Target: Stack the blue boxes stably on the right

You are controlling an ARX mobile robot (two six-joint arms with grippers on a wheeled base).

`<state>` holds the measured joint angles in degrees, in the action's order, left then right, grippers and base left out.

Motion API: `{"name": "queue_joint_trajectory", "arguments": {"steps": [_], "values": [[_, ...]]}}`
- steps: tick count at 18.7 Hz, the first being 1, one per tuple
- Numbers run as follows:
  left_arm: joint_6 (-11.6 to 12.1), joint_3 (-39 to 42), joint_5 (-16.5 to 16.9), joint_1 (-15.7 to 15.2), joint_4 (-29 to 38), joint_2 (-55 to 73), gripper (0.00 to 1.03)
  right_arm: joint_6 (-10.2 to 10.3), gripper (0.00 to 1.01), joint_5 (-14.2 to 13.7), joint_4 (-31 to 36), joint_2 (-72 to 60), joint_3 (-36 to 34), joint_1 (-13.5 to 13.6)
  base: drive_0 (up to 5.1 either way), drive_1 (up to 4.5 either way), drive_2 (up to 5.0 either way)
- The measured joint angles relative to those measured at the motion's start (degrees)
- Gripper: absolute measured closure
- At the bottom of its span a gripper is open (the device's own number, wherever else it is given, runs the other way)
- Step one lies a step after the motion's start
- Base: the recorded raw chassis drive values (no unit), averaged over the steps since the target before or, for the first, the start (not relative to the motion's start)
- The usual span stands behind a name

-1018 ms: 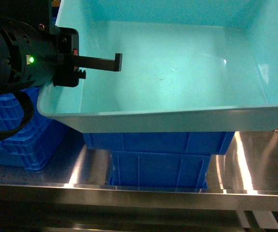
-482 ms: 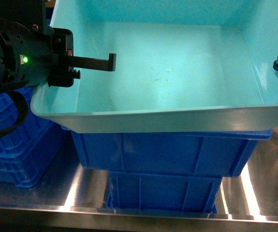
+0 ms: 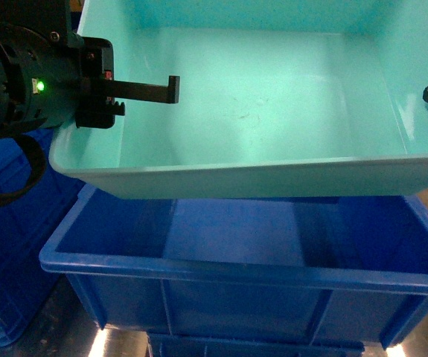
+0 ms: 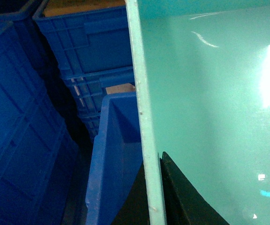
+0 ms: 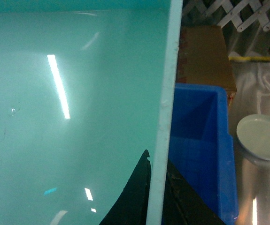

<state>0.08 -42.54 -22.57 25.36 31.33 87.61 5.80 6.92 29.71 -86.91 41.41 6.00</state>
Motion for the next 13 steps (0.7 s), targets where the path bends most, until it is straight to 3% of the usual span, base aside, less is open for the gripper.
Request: {"name": "queue_joint_trajectory", "arguments": {"steps": [7, 13], "values": [[0.1, 0.0, -0.3, 0.0, -0.2, 0.0, 1.01, 0.2, 0.95, 0.0, -0.4, 0.0, 0.0, 0.0, 0.0, 0.00, 0.0], [0.1, 0.2, -0.4, 0.0, 0.0, -0.1, 1.01, 0.2, 0.95, 0.0, -0.4, 0.0, -0.2, 0.0, 0.0, 4.21, -4.3]]}}
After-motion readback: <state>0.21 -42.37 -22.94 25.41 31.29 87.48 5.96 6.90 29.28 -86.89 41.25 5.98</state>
